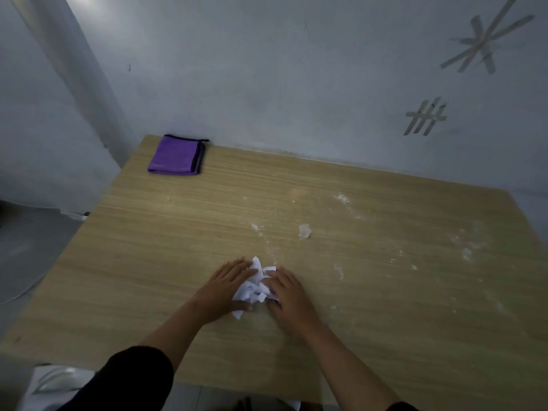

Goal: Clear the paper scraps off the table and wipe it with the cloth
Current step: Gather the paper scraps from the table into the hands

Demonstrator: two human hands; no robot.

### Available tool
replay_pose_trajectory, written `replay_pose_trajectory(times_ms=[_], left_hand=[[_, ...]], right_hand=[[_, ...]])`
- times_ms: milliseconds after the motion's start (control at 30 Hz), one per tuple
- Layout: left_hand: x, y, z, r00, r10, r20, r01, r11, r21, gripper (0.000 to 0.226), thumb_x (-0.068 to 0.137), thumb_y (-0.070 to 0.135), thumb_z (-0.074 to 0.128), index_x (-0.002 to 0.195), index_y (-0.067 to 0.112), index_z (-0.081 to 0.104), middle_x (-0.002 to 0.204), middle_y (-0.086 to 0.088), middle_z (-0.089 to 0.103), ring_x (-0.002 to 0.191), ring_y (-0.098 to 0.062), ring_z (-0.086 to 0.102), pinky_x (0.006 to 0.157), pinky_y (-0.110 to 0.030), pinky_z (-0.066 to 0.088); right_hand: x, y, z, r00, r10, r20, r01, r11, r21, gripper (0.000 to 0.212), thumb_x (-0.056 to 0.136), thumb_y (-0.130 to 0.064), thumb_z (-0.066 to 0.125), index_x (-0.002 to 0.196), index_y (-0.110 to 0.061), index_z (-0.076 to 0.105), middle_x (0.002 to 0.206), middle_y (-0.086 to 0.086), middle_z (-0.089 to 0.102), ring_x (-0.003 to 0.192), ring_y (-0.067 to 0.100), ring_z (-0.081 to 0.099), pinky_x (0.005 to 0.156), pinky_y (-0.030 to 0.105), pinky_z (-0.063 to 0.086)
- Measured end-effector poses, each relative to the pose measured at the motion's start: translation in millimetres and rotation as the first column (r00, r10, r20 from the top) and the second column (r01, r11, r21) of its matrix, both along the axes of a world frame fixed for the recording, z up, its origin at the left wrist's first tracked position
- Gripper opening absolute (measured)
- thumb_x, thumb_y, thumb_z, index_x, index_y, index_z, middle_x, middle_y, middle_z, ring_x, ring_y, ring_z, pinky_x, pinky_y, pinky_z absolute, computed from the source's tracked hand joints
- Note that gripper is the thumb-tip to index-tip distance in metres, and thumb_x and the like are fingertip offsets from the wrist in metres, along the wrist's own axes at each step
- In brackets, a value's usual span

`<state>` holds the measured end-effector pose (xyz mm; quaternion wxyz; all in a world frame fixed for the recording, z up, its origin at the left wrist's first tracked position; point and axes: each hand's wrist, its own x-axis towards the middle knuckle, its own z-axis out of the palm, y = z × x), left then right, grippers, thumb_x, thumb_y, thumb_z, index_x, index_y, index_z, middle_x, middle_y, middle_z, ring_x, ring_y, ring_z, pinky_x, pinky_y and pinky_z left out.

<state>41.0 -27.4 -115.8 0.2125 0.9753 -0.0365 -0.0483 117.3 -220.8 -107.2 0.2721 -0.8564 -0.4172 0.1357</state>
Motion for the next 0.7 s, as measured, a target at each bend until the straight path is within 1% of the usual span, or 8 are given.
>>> replay_pose_trajectory(times_ms=[67,133,200,333,400,500,600,700], left_hand=[[-0.7,-1.1,-1.2,0.992,0.046,0.121,-0.045,0.999,-0.010,0.069,0.076,0.067,0.042,0.132,0.027,0.037,0.144,-0.008,0.041,0.134,-0.013,0.020,0.112,-0.040,0.030],[-2.5,-5.3,-2.6,0.978,0.077,0.194,-0.070,0.997,-0.044,0.052,0.077,0.052,0.050,0.119,0.022,0.046,0.127,-0.014,0.054,0.121,-0.015,0.031,0.097,-0.046,0.046],[-2.6,-9.0,-4.7,0.971,0.076,0.228,-0.071,0.997,-0.034,0.043,0.079,0.047,0.048,0.112,0.019,0.050,0.125,-0.014,0.056,0.121,-0.015,0.032,0.095,-0.041,0.047],[-0.2,-10.4,-12.7,0.969,0.100,0.226,-0.089,0.994,-0.057,0.041,0.086,0.044,0.043,0.106,0.010,0.056,0.132,-0.013,0.054,0.128,-0.014,0.030,0.105,-0.032,0.036],[0.9,-12.0,-12.7,0.964,0.100,0.245,-0.090,0.995,-0.052,0.052,0.091,0.050,0.033,0.118,0.010,0.053,0.125,-0.012,0.059,0.122,-0.015,0.036,0.102,-0.027,0.036],[1.3,-14.2,-10.8,0.954,0.096,0.285,-0.102,0.995,0.003,0.047,0.094,0.047,0.028,0.123,0.017,0.050,0.117,-0.005,0.060,0.111,-0.016,0.041,0.087,-0.031,0.049],[-4.0,-20.1,-9.7,0.945,0.134,0.298,-0.150,0.988,0.031,0.033,0.086,0.035,0.046,0.116,0.022,0.049,0.116,0.001,0.044,0.102,-0.018,0.039,0.078,-0.037,0.050],[-8.2,-21.8,-11.2,0.937,0.197,0.287,-0.211,0.977,0.021,0.042,0.075,0.020,0.067,0.113,0.020,0.049,0.115,0.000,0.037,0.097,-0.019,0.036,0.074,-0.041,0.050]], right_hand=[[0.0,-1.3,-6.0,0.998,-0.057,0.019,0.056,0.995,0.079,0.034,0.086,-0.014,0.048,0.118,-0.011,0.056,0.130,0.006,0.053,0.129,0.014,0.029,0.109,0.041,0.032],[-3.0,-0.9,-8.9,0.994,-0.108,0.001,0.107,0.991,0.082,0.033,0.088,-0.014,0.045,0.120,-0.009,0.053,0.130,0.006,0.051,0.129,0.013,0.028,0.108,0.039,0.034],[-5.4,-0.9,-11.1,0.990,-0.139,0.001,0.138,0.986,0.097,0.034,0.089,-0.016,0.039,0.121,-0.009,0.052,0.130,0.005,0.048,0.130,0.012,0.028,0.107,0.037,0.034],[-10.9,-0.8,-5.8,0.977,-0.175,-0.123,0.191,0.973,0.131,0.038,0.088,-0.009,0.042,0.125,-0.012,0.051,0.137,0.005,0.037,0.132,0.015,0.031,0.107,0.033,0.034],[-11.7,-0.9,-5.6,0.983,-0.159,-0.097,0.171,0.976,0.134,0.044,0.083,-0.018,0.041,0.126,-0.013,0.049,0.141,0.006,0.032,0.133,0.017,0.029,0.107,0.036,0.035],[-13.3,0.7,-5.3,0.994,-0.103,-0.030,0.105,0.991,0.086,0.057,0.078,-0.037,0.054,0.132,-0.022,0.043,0.150,0.005,0.020,0.139,0.019,0.016,0.112,0.037,0.025],[-18.9,7.4,-5.6,0.993,-0.092,0.077,0.088,0.995,0.054,0.066,0.075,-0.062,0.053,0.131,-0.032,0.041,0.154,0.003,0.016,0.143,0.023,0.002,0.115,0.041,0.005],[-23.7,16.8,-10.8,0.977,-0.125,0.174,0.117,0.992,0.057,0.052,0.079,-0.064,0.048,0.119,-0.030,0.051,0.148,-0.002,0.034,0.143,0.027,0.008,0.116,0.047,0.002]])
